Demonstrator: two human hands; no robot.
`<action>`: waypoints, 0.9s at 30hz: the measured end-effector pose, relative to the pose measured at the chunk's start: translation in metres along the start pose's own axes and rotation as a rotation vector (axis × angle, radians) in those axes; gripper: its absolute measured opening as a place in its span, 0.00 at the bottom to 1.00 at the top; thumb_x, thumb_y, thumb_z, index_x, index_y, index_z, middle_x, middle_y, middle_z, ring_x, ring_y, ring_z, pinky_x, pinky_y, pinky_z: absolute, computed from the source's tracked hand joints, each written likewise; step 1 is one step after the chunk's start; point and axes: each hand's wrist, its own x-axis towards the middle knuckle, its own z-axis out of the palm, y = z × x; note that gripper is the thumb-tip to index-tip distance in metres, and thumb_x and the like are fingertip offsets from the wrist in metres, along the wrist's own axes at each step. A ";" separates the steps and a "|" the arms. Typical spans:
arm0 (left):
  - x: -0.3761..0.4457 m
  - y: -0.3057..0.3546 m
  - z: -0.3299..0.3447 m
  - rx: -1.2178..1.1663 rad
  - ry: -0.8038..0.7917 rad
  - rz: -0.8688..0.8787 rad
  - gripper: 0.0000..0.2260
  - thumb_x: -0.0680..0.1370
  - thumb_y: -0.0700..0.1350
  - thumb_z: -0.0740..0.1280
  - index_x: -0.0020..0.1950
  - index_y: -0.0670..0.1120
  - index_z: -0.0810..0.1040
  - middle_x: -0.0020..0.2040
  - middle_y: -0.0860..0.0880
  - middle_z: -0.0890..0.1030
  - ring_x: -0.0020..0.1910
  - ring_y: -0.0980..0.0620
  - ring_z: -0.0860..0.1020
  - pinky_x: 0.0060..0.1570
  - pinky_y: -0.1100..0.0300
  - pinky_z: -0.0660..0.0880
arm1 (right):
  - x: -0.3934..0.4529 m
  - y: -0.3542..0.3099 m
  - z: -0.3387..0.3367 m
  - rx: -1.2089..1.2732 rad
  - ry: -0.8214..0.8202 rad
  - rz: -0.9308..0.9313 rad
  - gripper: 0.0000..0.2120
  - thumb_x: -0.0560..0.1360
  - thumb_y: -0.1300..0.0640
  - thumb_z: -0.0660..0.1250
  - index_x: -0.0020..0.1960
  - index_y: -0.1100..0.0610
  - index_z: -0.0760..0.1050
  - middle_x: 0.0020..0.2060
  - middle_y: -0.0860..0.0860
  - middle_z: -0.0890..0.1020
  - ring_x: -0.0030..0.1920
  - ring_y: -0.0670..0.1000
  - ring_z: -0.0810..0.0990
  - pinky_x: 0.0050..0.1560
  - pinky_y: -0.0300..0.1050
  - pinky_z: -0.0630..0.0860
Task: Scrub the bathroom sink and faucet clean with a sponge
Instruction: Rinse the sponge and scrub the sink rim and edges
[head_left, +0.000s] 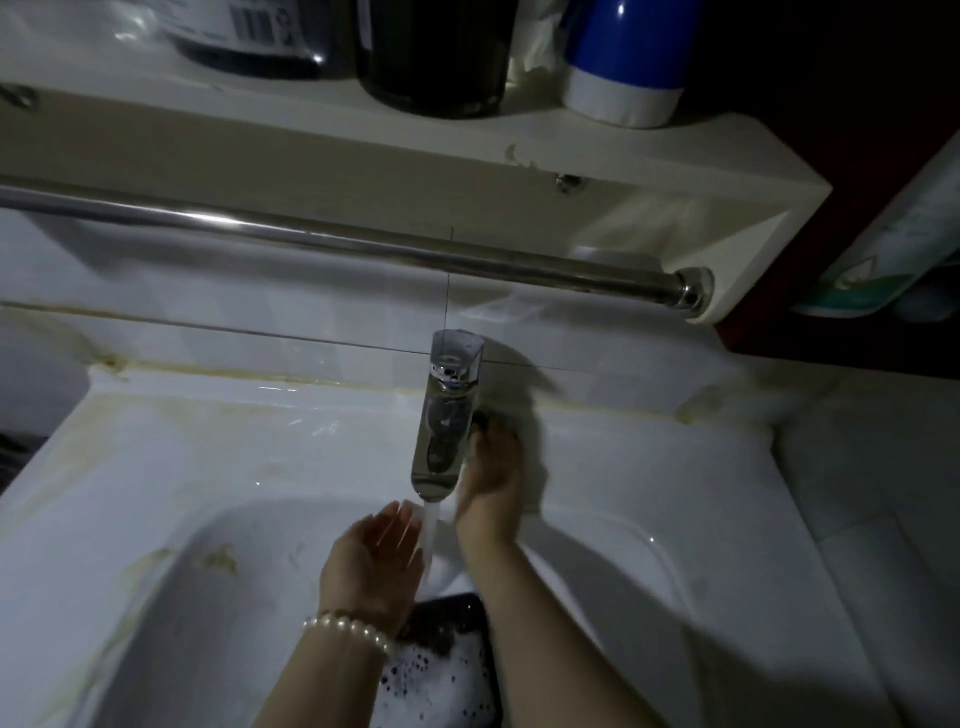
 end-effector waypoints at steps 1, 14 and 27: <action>0.000 -0.001 0.000 0.032 0.022 -0.003 0.13 0.80 0.43 0.56 0.57 0.40 0.76 0.57 0.44 0.78 0.60 0.46 0.74 0.63 0.51 0.68 | -0.011 -0.011 0.000 0.033 -0.133 0.040 0.18 0.77 0.71 0.59 0.67 0.68 0.68 0.66 0.67 0.70 0.66 0.62 0.70 0.73 0.56 0.60; 0.004 -0.046 0.008 0.434 0.011 -0.092 0.15 0.81 0.42 0.56 0.65 0.40 0.72 0.63 0.42 0.76 0.54 0.48 0.77 0.59 0.58 0.68 | -0.091 0.009 -0.096 0.303 -0.012 0.544 0.09 0.75 0.69 0.61 0.43 0.64 0.80 0.31 0.53 0.83 0.32 0.49 0.81 0.33 0.42 0.78; -0.006 -0.073 0.005 0.477 -0.044 -0.198 0.11 0.81 0.39 0.54 0.56 0.40 0.74 0.61 0.44 0.76 0.62 0.45 0.73 0.63 0.52 0.64 | -0.031 0.086 -0.176 -0.592 0.030 0.222 0.12 0.76 0.67 0.60 0.57 0.65 0.77 0.59 0.61 0.76 0.61 0.59 0.73 0.62 0.46 0.69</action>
